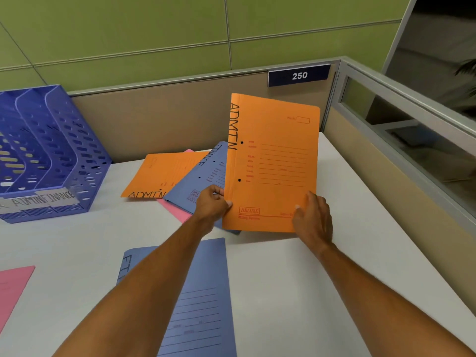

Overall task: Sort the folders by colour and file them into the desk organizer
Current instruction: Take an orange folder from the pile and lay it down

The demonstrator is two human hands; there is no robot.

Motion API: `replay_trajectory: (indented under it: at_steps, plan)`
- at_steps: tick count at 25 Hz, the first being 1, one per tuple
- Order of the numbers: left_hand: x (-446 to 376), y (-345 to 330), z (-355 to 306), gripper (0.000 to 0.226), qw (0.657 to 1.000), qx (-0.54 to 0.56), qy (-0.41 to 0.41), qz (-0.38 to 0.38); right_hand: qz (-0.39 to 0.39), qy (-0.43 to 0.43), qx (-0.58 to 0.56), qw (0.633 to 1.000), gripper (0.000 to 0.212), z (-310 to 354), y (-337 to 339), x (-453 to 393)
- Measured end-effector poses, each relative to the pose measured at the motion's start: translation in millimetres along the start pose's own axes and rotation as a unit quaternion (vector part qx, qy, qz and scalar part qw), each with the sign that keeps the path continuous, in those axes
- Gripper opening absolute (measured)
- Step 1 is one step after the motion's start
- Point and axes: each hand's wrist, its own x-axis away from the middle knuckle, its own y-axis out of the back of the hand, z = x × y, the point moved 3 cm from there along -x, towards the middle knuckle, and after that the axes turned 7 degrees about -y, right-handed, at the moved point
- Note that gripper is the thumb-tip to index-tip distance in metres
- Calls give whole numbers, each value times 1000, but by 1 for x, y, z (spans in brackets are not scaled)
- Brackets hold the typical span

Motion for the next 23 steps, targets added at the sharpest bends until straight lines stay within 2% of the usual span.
replay_trajectory:
  at_steps: [3, 7, 15, 20, 23]
  plan:
    - [6, 32, -2, 21, 1000, 1, -13, 2, -12, -39, -85, 996, 43, 16, 6, 5]
    - [21, 80, 7, 21, 999, 9, -17, 28, 24, -91, -247, 964, 24, 37, 4, 19]
    - [64, 182, 42, 30, 997, 34, 5, 63, 93, -97, -388, 912, 11, 89, -21, 79]
    - [97, 254, 75, 34, 994, 57, 44, 79, 162, -104, -405, 894, 10, 129, -49, 125]
    - [107, 298, 96, 17, 995, 82, 54, 21, 219, -94, -366, 899, 10, 154, -75, 156]
